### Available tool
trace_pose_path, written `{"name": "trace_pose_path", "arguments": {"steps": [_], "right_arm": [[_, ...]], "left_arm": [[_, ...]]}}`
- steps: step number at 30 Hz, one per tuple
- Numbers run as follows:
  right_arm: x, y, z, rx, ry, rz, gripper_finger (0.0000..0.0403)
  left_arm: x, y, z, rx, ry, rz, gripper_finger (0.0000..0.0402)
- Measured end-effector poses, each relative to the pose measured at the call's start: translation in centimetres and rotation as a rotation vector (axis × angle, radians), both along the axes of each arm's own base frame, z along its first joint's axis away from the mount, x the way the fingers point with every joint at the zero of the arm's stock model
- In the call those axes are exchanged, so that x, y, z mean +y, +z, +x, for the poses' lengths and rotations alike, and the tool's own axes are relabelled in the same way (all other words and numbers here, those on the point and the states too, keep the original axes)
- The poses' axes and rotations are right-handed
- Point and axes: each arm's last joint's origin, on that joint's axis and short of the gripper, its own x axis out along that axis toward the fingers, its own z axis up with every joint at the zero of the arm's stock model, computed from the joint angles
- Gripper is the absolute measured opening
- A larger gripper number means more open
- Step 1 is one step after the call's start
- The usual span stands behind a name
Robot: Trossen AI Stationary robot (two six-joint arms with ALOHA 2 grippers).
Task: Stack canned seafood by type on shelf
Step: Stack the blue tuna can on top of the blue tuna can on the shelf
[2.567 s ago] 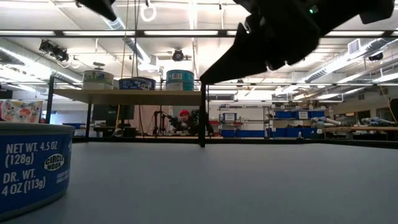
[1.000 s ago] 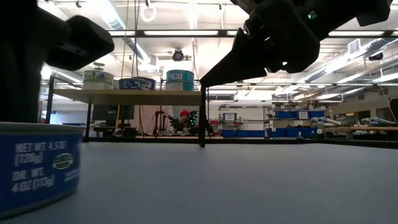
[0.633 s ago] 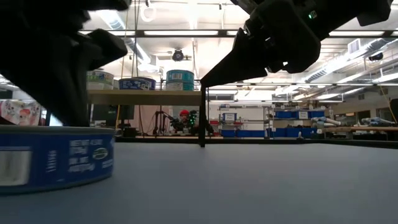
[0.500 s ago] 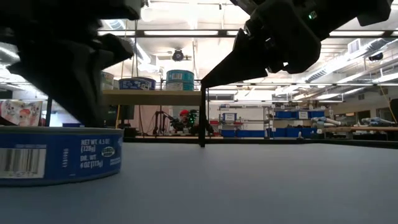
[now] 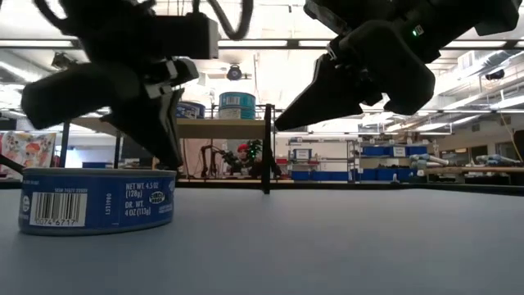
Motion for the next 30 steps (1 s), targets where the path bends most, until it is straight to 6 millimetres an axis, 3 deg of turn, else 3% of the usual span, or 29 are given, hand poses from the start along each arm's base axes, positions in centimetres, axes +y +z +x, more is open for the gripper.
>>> {"name": "trace_pose_path", "arguments": {"steps": [7, 11, 14, 20, 30], "right_arm": [[0.1, 0.0, -0.1, 0.005, 0.002, -0.003, 0.0007], [0.1, -0.1, -0.2, 0.015, 0.003, -0.008, 0.0008], [0.1, -0.1, -0.2, 0.015, 0.003, -0.007, 0.0008], [0.1, -0.1, -0.1, 0.012, 0.0, -0.003, 0.0008], [0.1, -0.1, -0.2, 0.014, -0.005, 0.004, 0.0008]], "left_arm": [[0.1, 2.3, -0.5, -0.042, -0.03, -0.058, 0.0], [-2.7, 4.6, -1.9, -0.092, -0.208, -0.231, 0.0001], [-5.1, 5.1, -2.8, -0.116, -0.333, -0.308, 0.0008], [-7.7, 3.6, -4.1, -0.114, -0.385, -0.235, 0.0056], [-8.6, 1.0, -4.2, -0.049, -0.381, -0.166, 0.0138]]}}
